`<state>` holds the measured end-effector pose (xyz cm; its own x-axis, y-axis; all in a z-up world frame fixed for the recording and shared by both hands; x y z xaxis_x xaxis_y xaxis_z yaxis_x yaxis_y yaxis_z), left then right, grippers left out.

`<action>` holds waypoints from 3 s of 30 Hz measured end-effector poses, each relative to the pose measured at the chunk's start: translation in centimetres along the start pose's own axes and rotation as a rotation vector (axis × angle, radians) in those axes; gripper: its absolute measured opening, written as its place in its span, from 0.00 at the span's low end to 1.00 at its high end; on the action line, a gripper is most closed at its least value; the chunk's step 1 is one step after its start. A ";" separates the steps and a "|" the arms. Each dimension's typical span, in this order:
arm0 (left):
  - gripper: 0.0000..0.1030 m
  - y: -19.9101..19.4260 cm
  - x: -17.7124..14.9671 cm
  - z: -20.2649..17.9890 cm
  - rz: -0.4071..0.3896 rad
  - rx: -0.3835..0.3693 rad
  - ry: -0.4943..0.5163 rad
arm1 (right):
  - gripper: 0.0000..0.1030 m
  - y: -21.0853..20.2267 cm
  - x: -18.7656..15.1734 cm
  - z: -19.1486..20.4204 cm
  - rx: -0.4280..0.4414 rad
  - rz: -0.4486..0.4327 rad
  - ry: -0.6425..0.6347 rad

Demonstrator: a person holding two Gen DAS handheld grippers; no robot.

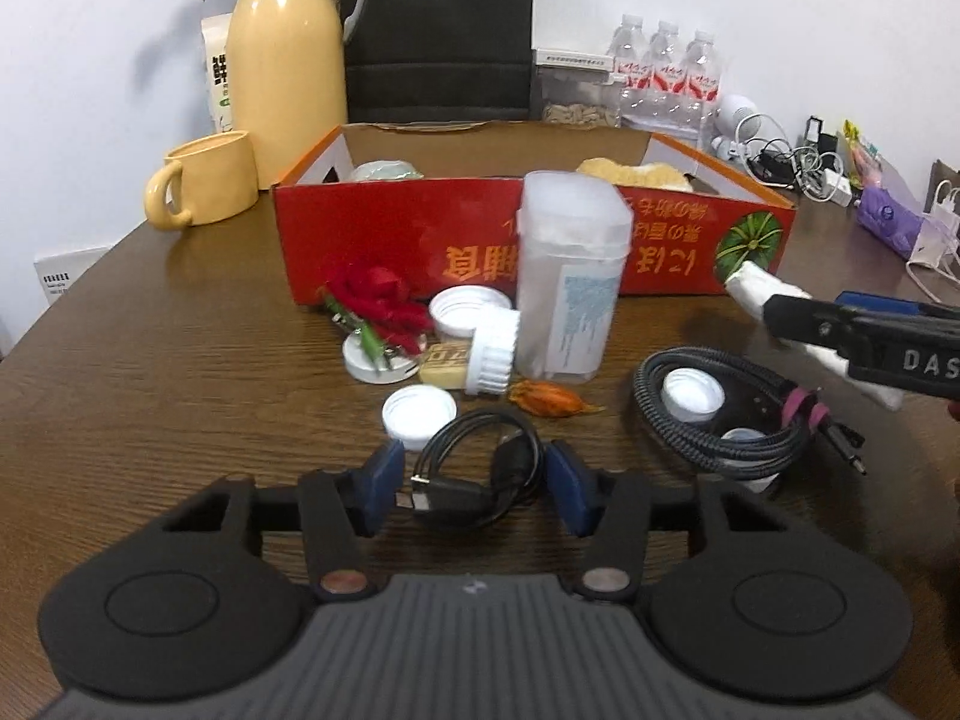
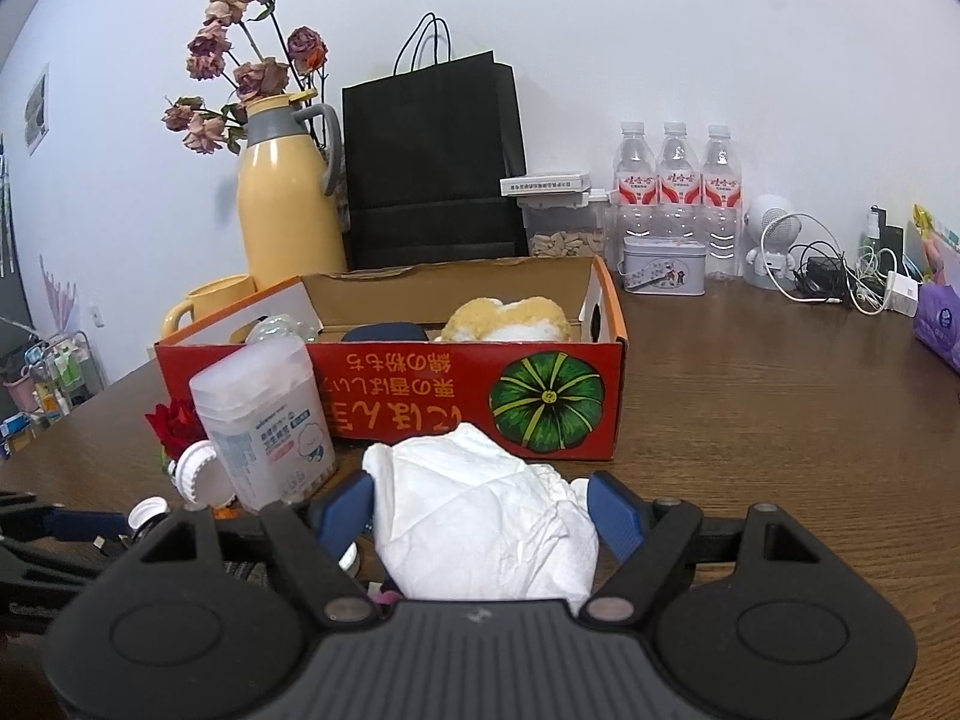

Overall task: Organize objects
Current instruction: 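Lift the white cloth with the right tool while the left tool grasps the black cable, then lower the white cloth and black cable into the box and open both tools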

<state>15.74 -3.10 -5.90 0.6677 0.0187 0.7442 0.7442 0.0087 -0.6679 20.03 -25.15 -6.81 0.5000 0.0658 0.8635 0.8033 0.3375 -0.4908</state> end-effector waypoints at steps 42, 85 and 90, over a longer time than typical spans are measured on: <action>0.46 0.3 14.4 1.2 -0.340 -0.017 -0.023 | 0.75 5.6 11.3 4.2 -0.024 -0.162 -0.125; 1.00 9.1 18.0 3.3 -0.263 0.032 -0.113 | 1.00 14.3 12.4 2.5 -0.091 -0.011 -0.097; 1.00 7.7 18.0 3.1 -0.294 0.014 -0.113 | 1.00 13.3 12.7 2.7 -0.093 -0.025 -0.102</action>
<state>33.42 0.44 2.33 0.4172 0.1246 0.9003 0.9041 0.0443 -0.4251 36.21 -17.26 -2.03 0.4473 0.1552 0.8808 0.8440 0.2524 -0.4731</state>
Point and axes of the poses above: each gripper's, at about its wrist camera, not at the fingertips, and y roughly the way its jaws point, z to its left, x to its top, the point moved 2 cm from there along y, roughly the way its jaws point, and after that the axes turned 3 degrees about z, right-handed, at the moved point
